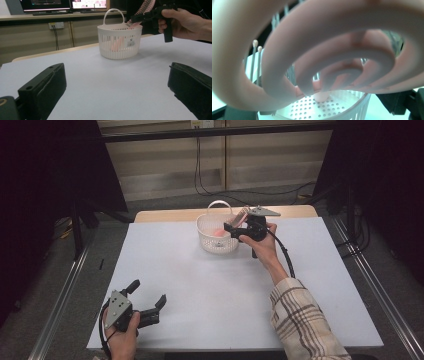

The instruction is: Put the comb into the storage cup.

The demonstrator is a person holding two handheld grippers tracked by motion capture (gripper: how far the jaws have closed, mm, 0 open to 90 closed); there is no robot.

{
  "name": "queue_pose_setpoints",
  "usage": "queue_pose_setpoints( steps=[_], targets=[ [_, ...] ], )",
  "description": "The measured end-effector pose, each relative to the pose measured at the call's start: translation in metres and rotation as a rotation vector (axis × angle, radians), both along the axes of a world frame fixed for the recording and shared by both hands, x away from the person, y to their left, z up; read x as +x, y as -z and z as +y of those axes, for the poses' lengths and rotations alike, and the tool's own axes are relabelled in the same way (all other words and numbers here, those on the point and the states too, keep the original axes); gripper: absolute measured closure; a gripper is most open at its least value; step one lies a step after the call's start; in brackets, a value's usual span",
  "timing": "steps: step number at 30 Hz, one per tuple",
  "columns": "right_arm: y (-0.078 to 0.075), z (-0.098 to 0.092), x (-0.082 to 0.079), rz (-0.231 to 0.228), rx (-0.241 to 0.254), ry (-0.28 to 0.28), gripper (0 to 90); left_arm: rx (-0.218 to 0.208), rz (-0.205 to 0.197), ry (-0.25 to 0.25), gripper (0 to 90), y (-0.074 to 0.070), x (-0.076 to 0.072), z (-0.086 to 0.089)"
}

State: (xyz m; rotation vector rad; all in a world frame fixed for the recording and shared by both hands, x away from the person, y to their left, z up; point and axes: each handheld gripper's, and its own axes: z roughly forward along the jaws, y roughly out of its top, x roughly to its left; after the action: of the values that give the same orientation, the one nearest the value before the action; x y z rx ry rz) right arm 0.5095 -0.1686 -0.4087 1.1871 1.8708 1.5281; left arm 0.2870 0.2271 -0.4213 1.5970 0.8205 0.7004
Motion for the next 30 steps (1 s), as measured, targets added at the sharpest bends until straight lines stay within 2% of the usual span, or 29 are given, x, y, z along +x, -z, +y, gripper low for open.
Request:
queue_pose_setpoints(
  steps=[7, 17, 25, 30],
  targets=[
    [0.0002, 0.0007, 0.0006, -0.009, -0.013, -0.006, 16.6, -0.002, -0.001, -0.003, 2.0, 0.0000, -0.0002, 0.0007],
    [-0.0006, -0.0024, -0.0007, 0.015, -0.013, -0.003, 11.0, 0.001, -0.003, -0.007, 2.0, 0.0000, -0.0004, 0.0009],
    [-0.0012, -0.0029, -0.0009, 0.018, -0.017, -0.004, 10.7, 0.005, -0.007, -0.008, 2.0, -0.0002, -0.0004, 0.0015],
    [-0.0023, -0.0022, -0.0023, 0.017, -0.020, 0.009, 6.3, 0.005, 0.000, -0.006, 2.0, 0.0001, -0.0004, 0.0010]
  ],
)
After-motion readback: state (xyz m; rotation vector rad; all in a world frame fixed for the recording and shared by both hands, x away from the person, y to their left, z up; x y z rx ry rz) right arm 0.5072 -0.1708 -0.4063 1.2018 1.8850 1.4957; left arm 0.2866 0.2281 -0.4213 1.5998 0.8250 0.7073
